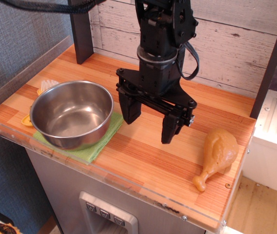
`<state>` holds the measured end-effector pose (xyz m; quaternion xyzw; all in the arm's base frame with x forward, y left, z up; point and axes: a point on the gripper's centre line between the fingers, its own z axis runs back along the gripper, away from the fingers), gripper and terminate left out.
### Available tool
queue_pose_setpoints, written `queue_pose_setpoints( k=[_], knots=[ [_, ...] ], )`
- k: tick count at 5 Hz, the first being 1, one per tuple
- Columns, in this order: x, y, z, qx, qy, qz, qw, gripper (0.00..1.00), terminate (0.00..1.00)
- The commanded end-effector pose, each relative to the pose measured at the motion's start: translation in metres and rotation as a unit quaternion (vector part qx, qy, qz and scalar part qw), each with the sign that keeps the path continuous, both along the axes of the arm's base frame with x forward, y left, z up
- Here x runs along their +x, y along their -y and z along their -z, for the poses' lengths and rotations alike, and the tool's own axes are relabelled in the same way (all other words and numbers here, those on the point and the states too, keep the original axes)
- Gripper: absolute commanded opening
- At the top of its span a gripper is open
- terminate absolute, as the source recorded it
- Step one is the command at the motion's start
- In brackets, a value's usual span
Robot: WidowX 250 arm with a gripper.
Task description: Move the metal bowl from the dish cloth to the back of the table.
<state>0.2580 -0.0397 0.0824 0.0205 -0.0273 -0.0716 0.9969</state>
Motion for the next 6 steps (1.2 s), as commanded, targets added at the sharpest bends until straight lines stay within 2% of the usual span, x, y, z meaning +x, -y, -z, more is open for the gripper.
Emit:
queue_pose_setpoints(
  k=[1,3,4,5,6],
  knots=[
    [0.0,0.0,0.0,0.0,0.0,0.0,1.0,1.0,0.0],
    [-0.014,-0.044,-0.036,-0.004,0.039,-0.04,0.9984,1.0,0.0],
    [-0.017,-0.075,-0.037,-0.005,0.038,-0.062,0.9973,1.0,0.0],
    [-0.004,-0.085,-0.013,-0.002,0.012,-0.065,0.9978,1.0,0.0],
    [0.011,-0.081,0.017,0.013,-0.008,-0.047,0.9988,1.0,0.0]
  ],
)
